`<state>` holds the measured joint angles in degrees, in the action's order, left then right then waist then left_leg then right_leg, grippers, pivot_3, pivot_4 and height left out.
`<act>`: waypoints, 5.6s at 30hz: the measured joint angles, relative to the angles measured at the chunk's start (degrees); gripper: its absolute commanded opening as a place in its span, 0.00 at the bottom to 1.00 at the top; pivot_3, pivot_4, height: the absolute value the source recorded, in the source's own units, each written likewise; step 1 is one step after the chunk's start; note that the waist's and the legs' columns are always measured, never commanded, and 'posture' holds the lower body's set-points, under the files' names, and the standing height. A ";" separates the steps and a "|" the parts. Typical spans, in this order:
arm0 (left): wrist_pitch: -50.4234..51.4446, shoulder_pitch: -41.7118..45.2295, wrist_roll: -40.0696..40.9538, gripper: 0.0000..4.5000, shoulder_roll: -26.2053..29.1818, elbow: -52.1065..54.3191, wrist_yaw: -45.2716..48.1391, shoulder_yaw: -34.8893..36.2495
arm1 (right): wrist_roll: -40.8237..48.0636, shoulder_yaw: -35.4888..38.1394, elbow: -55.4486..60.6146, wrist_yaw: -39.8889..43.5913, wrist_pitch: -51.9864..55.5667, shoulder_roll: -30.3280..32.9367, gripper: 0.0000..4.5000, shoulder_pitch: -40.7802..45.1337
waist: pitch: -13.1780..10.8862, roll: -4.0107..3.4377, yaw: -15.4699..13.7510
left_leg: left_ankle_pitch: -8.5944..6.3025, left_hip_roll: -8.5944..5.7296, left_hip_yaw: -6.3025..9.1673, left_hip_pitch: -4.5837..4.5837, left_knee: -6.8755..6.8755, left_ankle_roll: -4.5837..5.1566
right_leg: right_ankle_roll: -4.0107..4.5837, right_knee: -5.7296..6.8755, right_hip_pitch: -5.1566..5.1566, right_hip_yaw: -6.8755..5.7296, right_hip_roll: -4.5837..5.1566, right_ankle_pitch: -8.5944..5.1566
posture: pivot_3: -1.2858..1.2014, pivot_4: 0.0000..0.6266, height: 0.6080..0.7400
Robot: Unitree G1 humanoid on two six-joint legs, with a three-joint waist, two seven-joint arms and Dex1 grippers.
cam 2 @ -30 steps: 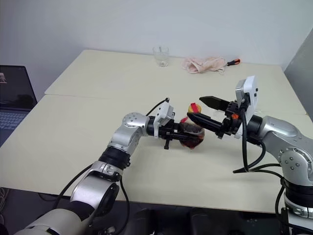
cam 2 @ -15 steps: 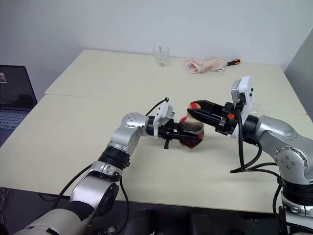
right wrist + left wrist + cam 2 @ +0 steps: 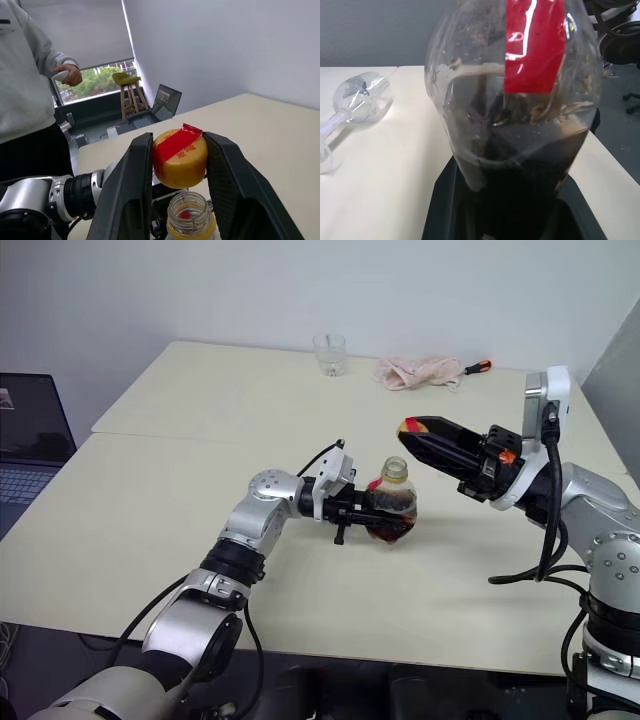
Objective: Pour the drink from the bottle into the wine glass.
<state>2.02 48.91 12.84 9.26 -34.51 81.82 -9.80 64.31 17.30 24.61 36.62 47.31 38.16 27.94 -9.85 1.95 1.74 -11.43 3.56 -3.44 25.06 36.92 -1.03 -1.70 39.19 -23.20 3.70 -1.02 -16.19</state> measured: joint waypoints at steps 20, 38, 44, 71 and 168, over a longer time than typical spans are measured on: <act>0.19 -1.53 0.03 0.15 0.46 0.69 -1.08 -0.01 | -33.84 8.42 -21.00 -26.93 -18.93 -14.36 0.57 -23.51 | 0.11 -0.30 0.40 | 0.00 -0.02 -0.13 -0.16 -0.05 0.00 | -0.05 0.13 -0.01 0.21 -0.05 -0.01 | 0.52 0.24 1.00; 0.35 -0.89 0.10 0.15 1.22 -1.01 -5.43 1.80 | -18.80 3.20 10.87 -18.67 -2.11 -0.21 1.00 -21.03 | 0.07 -0.37 0.58 | 0.00 0.02 -0.01 -0.15 -0.06 0.00 | -0.06 0.15 -0.02 0.20 -0.13 -0.02 | 0.52 0.24 1.00; -2.22 -0.41 -0.42 0.15 6.34 -8.85 -15.27 8.02 | -15.30 -8.35 16.36 -17.28 5.80 3.43 1.00 -10.85 | 0.04 -0.21 0.69 | 0.00 0.03 -0.01 -0.14 -0.03 0.00 | -0.05 0.16 -0.05 0.20 -0.14 -0.02 | 0.52 0.24 1.00; -12.78 -3.62 1.27 0.15 18.71 -23.29 -51.35 28.17 | -38.99 -29.95 -13.59 -15.78 -5.74 -23.11 1.00 7.05 | 0.04 -0.04 -0.14 | 0.01 0.10 0.02 0.28 0.02 -0.03 | 0.24 0.02 -0.16 -0.34 0.16 0.16 | 0.52 0.24 1.00; 17.89 -24.55 -0.91 1.00 15.69 37.17 -36.57 -0.83 | -17.64 23.69 -84.96 -42.58 -26.73 -24.46 0.80 31.89 | 0.08 -0.10 1.56 | 0.01 0.06 -0.29 -0.22 -0.59 -0.03 | 0.38 -0.07 -0.05 0.29 0.13 0.00 | 0.52 0.24 1.00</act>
<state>19.91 24.35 11.93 24.95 2.66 45.25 -10.63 46.67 40.99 -60.35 -5.96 20.58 13.70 59.83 -9.77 1.85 3.30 -11.42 3.62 -3.73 24.84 36.33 -1.06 -1.32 39.12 -23.25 3.99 -0.89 -16.19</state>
